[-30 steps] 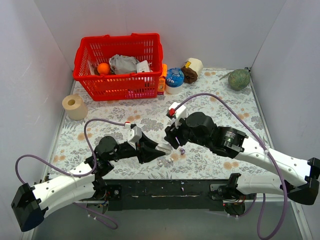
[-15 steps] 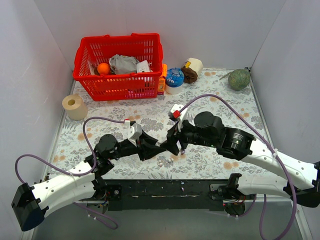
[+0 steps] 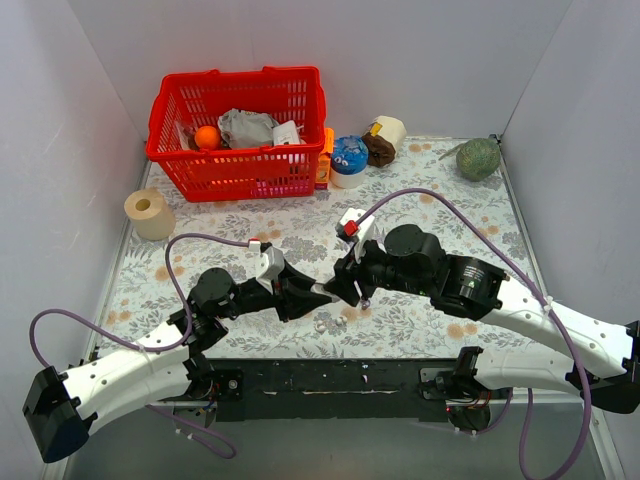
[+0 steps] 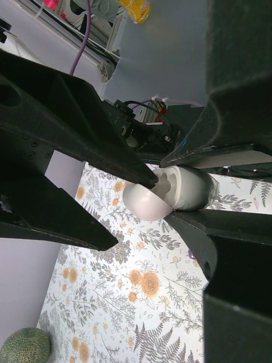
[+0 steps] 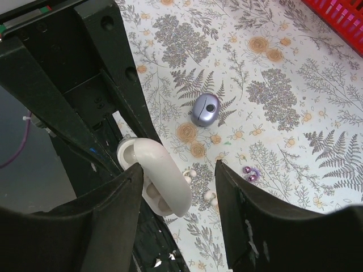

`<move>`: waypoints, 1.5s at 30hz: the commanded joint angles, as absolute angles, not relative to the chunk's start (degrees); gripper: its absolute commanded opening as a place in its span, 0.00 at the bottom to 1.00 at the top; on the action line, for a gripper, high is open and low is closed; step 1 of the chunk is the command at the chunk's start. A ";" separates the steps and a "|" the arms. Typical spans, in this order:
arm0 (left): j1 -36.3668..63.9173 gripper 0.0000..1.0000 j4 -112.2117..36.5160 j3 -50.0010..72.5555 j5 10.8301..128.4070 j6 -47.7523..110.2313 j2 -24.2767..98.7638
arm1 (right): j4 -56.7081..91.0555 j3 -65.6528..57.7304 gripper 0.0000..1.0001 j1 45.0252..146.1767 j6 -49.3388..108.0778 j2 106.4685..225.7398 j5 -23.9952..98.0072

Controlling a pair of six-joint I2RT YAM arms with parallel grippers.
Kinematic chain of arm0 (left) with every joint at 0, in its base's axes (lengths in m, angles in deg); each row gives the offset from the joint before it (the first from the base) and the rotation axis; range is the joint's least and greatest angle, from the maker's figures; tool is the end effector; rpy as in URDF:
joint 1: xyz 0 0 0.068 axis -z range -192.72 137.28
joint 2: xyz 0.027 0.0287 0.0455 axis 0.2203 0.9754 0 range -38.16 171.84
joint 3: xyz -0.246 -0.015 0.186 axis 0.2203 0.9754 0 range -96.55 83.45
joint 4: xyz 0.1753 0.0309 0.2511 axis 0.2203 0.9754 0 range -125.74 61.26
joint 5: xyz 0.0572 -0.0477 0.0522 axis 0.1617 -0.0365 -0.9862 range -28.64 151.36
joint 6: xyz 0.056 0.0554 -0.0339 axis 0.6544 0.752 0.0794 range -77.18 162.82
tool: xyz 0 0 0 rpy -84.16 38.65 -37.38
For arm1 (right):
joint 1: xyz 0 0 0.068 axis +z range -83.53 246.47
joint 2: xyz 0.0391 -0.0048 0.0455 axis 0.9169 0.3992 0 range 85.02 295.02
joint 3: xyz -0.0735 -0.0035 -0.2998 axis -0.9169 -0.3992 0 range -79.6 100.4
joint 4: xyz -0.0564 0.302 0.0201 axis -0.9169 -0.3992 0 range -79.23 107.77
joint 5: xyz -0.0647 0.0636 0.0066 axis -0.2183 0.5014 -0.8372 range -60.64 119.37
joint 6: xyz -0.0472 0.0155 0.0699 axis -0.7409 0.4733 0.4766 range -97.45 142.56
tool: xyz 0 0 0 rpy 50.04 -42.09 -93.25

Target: Insert the wireless bluetooth earbuds into the charging case

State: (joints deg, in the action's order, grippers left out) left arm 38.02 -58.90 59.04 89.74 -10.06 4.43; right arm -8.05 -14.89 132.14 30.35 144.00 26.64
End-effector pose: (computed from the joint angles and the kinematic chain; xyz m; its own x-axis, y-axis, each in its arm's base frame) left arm 0.1218 -0.2059 0.2947 -0.7490 -0.1920 -0.6342 0.6358 0.0612 -0.7694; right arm 0.1235 0.2646 0.4091 -0.2611 -0.2488 -0.9327 -0.8643 0.4905 0.1112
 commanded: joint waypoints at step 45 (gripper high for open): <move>38.16 0.98 -58.41 54.27 92.21 -10.96 9.56 | -16.86 -5.42 0.01 136.69 17.11 146.28 23.94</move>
State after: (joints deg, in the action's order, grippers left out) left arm 38.13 -57.81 56.57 91.62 -9.91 7.59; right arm -17.23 -9.60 134.02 20.77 146.91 28.85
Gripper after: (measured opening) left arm 0.981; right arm 0.057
